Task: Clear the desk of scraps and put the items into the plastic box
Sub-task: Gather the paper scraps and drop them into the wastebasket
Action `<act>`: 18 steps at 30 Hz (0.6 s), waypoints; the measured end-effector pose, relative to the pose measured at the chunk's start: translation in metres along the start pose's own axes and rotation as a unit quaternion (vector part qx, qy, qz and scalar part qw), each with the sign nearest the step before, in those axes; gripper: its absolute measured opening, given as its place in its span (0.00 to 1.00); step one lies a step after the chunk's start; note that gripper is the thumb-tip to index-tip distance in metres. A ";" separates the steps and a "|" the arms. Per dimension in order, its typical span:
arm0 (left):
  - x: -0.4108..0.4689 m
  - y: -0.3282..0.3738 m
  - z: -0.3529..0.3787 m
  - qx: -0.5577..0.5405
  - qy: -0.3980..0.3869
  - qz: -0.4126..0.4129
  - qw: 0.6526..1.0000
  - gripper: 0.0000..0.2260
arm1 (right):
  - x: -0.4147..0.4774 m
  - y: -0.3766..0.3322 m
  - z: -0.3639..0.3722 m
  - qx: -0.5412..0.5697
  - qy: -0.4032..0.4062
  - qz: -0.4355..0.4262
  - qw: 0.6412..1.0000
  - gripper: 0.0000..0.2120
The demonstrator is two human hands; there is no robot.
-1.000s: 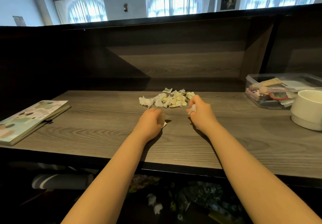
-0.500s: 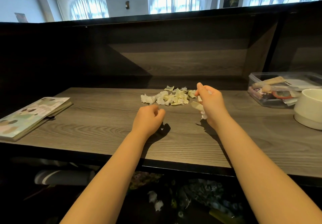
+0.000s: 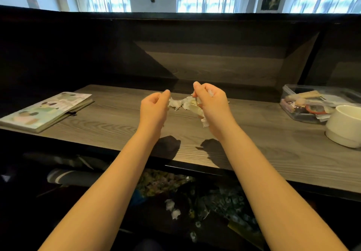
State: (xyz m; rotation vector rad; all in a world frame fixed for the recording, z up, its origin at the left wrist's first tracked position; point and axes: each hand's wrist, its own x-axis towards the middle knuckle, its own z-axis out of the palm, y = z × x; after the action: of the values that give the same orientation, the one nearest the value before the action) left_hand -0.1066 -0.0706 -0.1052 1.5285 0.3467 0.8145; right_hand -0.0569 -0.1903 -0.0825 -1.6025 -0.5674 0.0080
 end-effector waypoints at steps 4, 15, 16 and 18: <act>-0.018 0.011 -0.027 -0.033 0.056 0.043 0.997 0.19 | -0.028 -0.008 0.021 0.024 -0.026 -0.021 0.999 0.15; -0.072 -0.020 -0.138 -0.013 0.126 0.039 0.991 0.18 | -0.098 0.012 0.103 0.032 -0.135 -0.018 0.990 0.13; -0.077 -0.027 -0.149 -0.004 0.136 0.028 0.990 0.18 | -0.103 0.015 0.112 0.030 -0.147 -0.013 0.989 0.12; -0.086 -0.042 -0.170 0.012 0.149 0.009 0.989 0.16 | -0.113 0.025 0.132 0.035 -0.167 -0.001 0.985 0.12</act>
State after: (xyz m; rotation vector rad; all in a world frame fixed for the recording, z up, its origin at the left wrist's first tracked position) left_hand -0.2701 0.0058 -0.1795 1.4348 0.5644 1.0588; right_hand -0.1916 -0.1082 -0.1598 -1.5402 -0.8199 0.2973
